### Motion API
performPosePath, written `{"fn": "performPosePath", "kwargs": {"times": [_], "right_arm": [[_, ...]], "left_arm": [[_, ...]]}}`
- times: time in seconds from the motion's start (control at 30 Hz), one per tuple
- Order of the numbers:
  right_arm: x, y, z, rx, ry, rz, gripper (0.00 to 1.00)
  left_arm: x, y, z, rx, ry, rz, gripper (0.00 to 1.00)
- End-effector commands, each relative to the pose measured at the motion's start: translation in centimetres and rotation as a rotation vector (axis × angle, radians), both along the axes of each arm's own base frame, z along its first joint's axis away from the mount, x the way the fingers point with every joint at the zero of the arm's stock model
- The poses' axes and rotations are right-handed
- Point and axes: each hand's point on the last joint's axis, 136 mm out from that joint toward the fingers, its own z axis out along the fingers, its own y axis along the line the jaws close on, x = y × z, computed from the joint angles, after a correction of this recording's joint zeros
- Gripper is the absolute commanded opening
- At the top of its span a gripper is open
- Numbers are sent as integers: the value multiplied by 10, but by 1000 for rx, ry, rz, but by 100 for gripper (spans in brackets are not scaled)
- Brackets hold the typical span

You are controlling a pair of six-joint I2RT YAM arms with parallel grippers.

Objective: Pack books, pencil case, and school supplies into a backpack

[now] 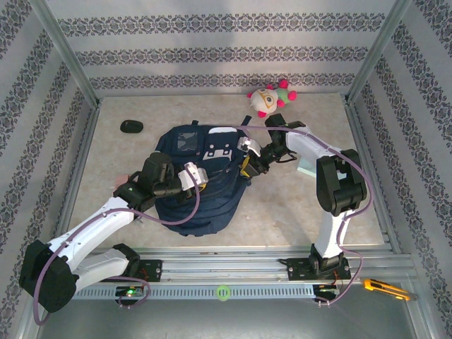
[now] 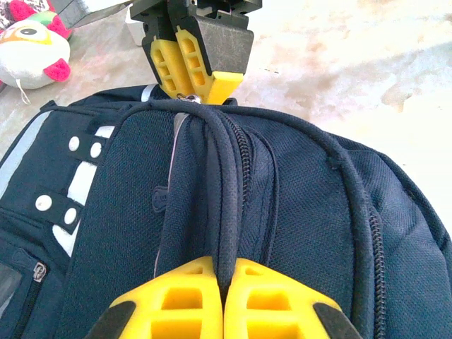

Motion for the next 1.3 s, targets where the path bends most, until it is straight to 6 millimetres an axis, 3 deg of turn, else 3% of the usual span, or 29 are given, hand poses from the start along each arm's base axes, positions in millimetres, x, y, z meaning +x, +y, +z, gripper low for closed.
{"fn": "performPosePath", "kwargs": {"times": [0.0,0.17,0.37,0.5,0.83,0.97,1.07,1.27], "right_arm": [[0,1,12,29,-4,-23,22],[-2,3,15,26,9,-32,16],[-11,8,46,166,41,-61,1],[-18,7,49,140,34,-101,0],[-67,17,68,163,58,-105,0],[-91,31,64,165,103,-106,0],[-88,34,52,148,99,-184,0],[-65,31,41,202,53,-373,10]], "left_arm": [[11,-12,44,-127,-128,-26,0],[12,-12,43,-132,-122,-20,0],[21,-10,39,-125,-117,40,0],[33,-6,39,-102,-142,127,0],[54,-6,42,-83,-173,243,0],[56,-14,42,-99,-170,244,0],[54,-19,45,-120,-168,226,0],[52,-23,56,-181,-188,216,0]]}}
